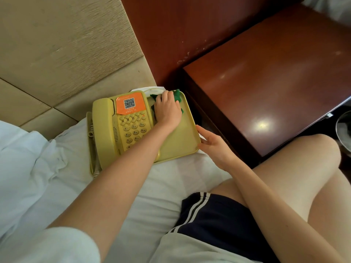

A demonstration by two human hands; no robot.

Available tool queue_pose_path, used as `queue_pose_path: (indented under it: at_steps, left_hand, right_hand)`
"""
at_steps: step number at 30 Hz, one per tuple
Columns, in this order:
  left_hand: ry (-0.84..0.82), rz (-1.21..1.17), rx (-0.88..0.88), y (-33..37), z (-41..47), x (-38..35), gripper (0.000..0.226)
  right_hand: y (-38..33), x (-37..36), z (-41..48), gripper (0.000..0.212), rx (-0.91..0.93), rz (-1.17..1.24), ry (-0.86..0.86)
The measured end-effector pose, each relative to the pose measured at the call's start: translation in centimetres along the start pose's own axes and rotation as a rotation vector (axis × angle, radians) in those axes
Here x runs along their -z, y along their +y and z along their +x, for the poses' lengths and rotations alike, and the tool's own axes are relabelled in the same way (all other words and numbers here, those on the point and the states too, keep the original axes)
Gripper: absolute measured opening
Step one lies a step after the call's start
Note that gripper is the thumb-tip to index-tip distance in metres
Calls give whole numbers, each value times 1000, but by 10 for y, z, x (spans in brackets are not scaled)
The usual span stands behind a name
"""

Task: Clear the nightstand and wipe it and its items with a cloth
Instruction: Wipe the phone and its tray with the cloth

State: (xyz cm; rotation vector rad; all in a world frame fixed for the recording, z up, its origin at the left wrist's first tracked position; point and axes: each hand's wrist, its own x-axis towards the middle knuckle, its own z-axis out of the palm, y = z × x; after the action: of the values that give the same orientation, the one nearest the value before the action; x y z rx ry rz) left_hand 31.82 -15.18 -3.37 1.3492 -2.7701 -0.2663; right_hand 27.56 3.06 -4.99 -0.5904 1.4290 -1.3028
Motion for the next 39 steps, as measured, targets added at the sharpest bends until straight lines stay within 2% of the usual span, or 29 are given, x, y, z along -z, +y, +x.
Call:
queue_pose_path:
  at_steps: [5, 11, 17, 23, 26, 31, 34, 39]
  left_hand:
    - [16, -66, -109, 5, -5, 0, 38]
    - [-65, -127, -258, -1, -43, 6, 37]
    - [-337, -102, -572, -18, -96, 19, 31]
    - [-580, 56, -754, -30, -81, 46, 32]
    - [-599, 214, -720, -30, -72, 55, 30]
    - [-410, 330, -456, -23, -51, 51, 35]
    - [-327, 420, -381, -14, -27, 44, 32]
    - [-217, 180, -246, -14, 10, 32, 33]
  right_hand:
    - [5, 3, 2, 61, -36, 68, 14]
    - [9, 5, 5, 65, -42, 130, -11]
    - [10, 4, 5, 62, -32, 170, -10]
    - [9, 5, 5, 61, -38, 152, -20]
    - [9, 3, 5, 62, -49, 170, -7]
    - [6, 1, 4, 62, -45, 172, 23]
    - [7, 3, 3, 61, -47, 150, 22]
    - [10, 7, 6, 63, -50, 104, -16]
